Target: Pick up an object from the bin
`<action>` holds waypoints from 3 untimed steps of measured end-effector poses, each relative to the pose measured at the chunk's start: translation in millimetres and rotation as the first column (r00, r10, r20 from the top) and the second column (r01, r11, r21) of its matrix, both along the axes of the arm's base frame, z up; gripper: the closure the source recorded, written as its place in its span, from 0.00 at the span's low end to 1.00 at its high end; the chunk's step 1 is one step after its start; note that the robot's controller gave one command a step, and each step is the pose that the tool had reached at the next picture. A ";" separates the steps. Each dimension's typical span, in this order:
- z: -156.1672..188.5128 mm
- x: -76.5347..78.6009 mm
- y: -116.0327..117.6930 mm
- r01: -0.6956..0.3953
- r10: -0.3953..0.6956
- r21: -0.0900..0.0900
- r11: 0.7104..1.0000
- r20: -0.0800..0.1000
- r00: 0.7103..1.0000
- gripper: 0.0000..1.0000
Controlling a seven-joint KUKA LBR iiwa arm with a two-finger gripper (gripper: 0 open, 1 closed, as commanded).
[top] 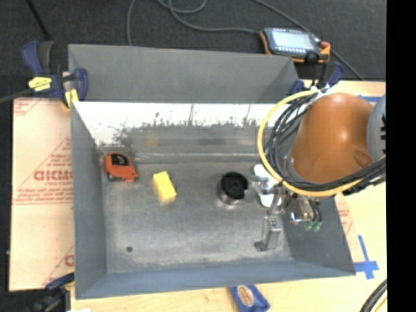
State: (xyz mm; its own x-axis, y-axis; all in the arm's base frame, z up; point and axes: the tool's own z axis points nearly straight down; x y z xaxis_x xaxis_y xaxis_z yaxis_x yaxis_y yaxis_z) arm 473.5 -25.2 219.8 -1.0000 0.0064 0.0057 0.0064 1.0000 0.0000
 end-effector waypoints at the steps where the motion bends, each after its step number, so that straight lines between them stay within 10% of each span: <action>1: 4.1 1.7 0.0 -0.001 0.001 -0.001 1.000 0.009 1.000 0.00; 2: -75.1 54.7 -15.3 0.052 -0.052 0.001 0.999 0.015 0.999 0.00; 3: -85.2 70.9 -23.7 0.021 -0.021 0.000 1.000 0.004 1.000 0.00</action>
Offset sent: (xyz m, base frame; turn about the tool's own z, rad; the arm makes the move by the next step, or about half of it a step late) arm 0.0960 -0.0283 -0.1498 0.1062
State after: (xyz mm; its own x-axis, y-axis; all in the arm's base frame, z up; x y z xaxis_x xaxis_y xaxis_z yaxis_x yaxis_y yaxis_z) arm 544.4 -48.9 134.6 -0.9996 0.0273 0.0017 0.0273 0.9996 -0.0003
